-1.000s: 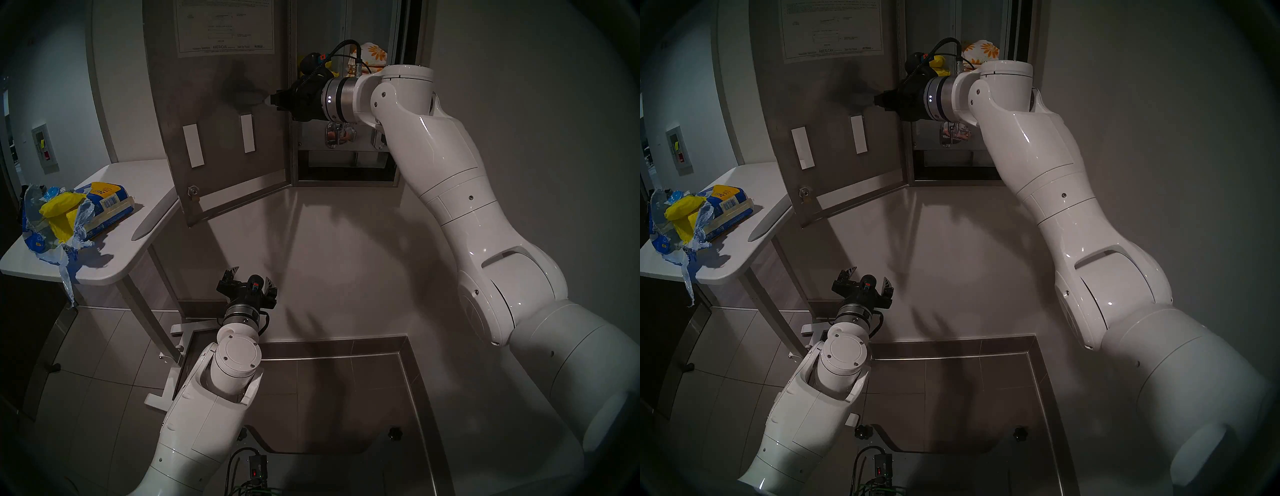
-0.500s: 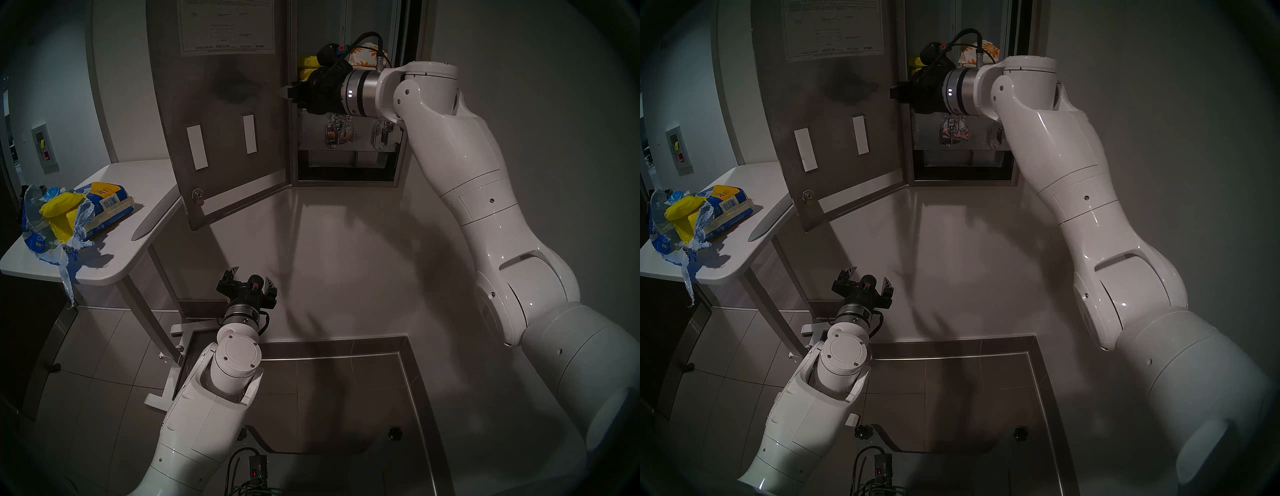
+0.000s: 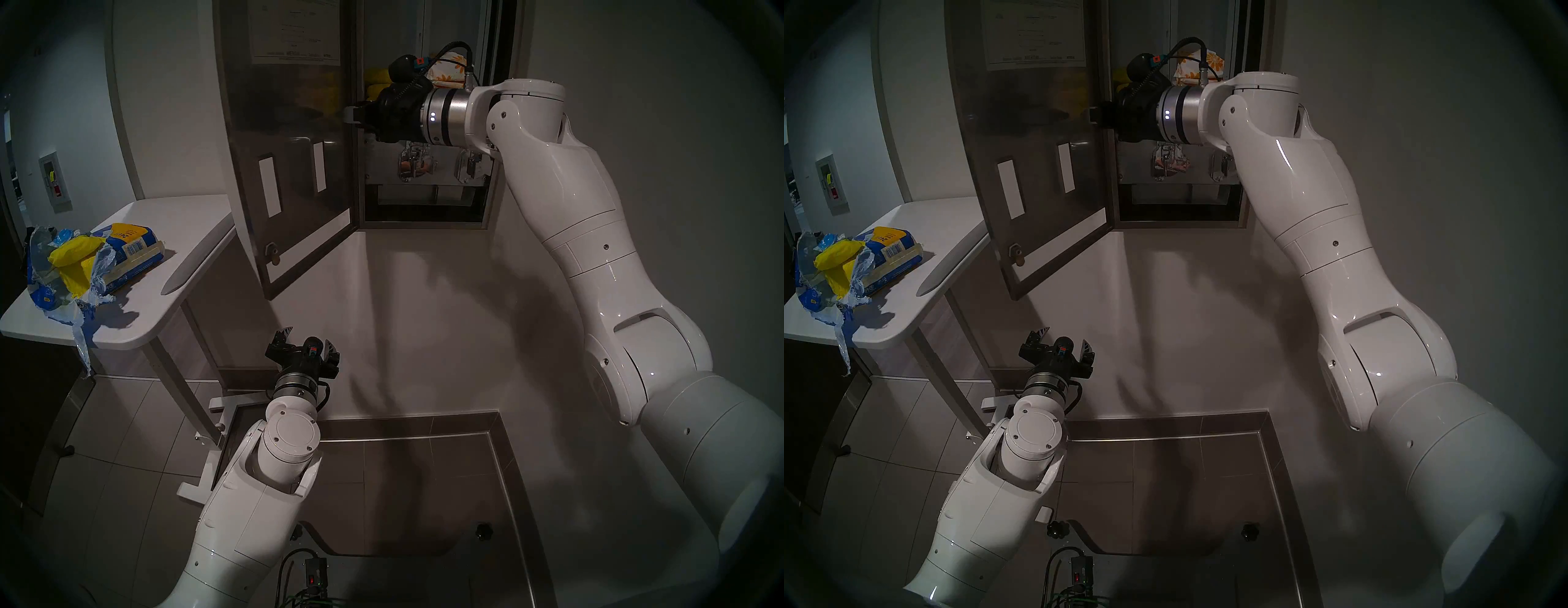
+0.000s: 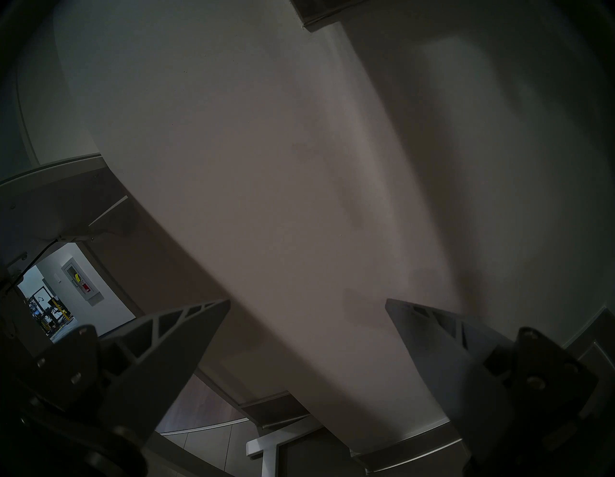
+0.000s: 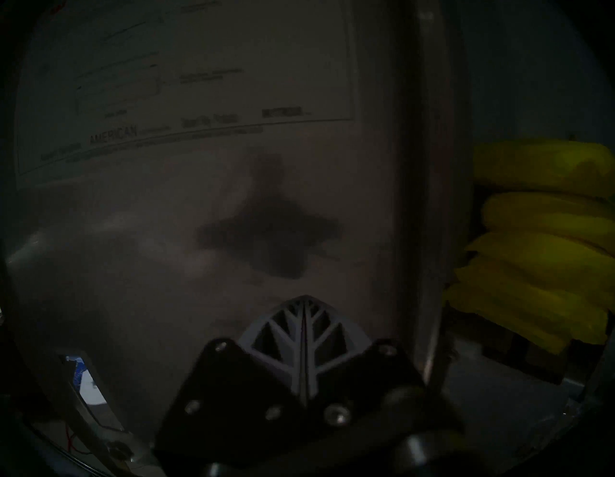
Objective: Open the dispenser door, put the pads inside, close the door
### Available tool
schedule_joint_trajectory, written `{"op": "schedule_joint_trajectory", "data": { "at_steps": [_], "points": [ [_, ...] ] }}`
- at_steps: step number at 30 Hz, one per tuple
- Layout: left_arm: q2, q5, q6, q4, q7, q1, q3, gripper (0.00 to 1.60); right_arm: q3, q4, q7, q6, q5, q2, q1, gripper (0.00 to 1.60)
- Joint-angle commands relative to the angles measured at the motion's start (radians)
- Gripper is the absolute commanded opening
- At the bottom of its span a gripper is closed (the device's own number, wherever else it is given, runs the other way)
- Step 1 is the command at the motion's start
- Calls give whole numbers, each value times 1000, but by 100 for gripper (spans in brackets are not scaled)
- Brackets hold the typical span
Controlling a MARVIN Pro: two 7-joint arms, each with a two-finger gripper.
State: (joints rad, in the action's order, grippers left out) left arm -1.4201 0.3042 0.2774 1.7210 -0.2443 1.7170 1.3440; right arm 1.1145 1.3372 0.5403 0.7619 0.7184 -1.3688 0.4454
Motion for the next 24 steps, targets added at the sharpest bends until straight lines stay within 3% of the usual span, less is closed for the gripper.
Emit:
{"op": "schedule_joint_trajectory", "data": {
  "at_steps": [1,12,24],
  "points": [
    [-1,3,-8,31,-3,-24,2,160,4,47,40,8,19,-18,-60,0],
    [0,2,-8,32,-3,-25,2,160,-31,-105,27,-54,-33,-77,-135,0],
    [0,2,-8,30,-4,-25,2,160,-60,-204,-80,-122,-98,-169,-180,0]
  ]
}}
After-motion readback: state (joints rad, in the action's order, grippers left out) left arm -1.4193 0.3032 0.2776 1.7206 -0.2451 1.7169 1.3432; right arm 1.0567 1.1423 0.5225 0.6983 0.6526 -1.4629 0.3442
